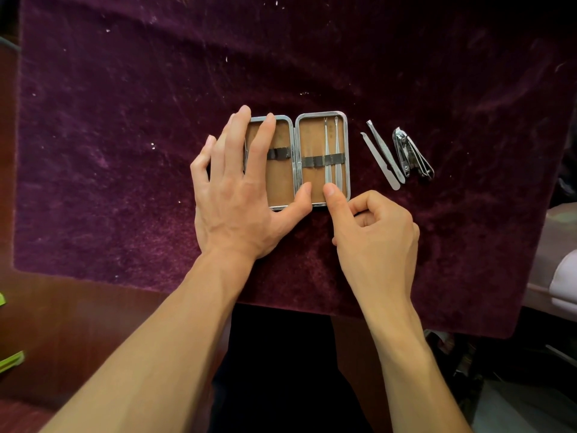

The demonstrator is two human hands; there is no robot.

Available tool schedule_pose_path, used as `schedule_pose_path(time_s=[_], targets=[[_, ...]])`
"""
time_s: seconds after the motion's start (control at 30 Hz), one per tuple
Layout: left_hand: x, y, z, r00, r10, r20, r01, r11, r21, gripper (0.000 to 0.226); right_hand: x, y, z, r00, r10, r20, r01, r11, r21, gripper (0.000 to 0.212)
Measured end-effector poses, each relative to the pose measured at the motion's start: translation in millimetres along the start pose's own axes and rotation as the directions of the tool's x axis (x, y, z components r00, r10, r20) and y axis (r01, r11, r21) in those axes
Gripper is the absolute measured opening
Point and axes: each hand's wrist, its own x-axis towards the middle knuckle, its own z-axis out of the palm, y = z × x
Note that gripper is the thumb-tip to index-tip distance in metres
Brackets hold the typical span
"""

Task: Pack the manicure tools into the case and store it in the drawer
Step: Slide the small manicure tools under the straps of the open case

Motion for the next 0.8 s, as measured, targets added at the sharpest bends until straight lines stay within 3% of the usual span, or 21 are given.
schedule_pose_path(time_s=[0.37, 0.47, 0.53, 0.67, 0.8], targets=[[0, 0, 0, 1.0, -0.002, 0.004, 0.002, 1.0, 0.001, 0.089, 0, 4, -1, 1.0, -0.019, 0.013, 0.018, 0.999, 0.03, 0.052], [0, 1, 0, 1.0, -0.001, 0.007, 0.001, 1.0, 0.009, 0.09, 1, 8, -10, 0.984, -0.092, -0.153, 0.115, 0.982, 0.148, 0.033], [0, 1, 0, 1.0, -0.001, 0.011, 0.001, 1.0, 0.012, 0.09, 6, 14, -18, 0.948, -0.161, -0.276, 0.201, 0.972, 0.122, 0.014], [1, 0, -1, 1.0, 0.007, 0.007, -0.007, 1.0, 0.014, 0.091, 20, 26, -23, 0.935, -0.23, -0.271, 0.235, 0.972, -0.014, 0.013], [1, 0, 1, 1.0, 0.009, 0.006, -0.009, 0.999, 0.034, 0.095, 24, 30, -21, 0.932, -0.233, -0.279, 0.239, 0.971, -0.014, 0.014]])
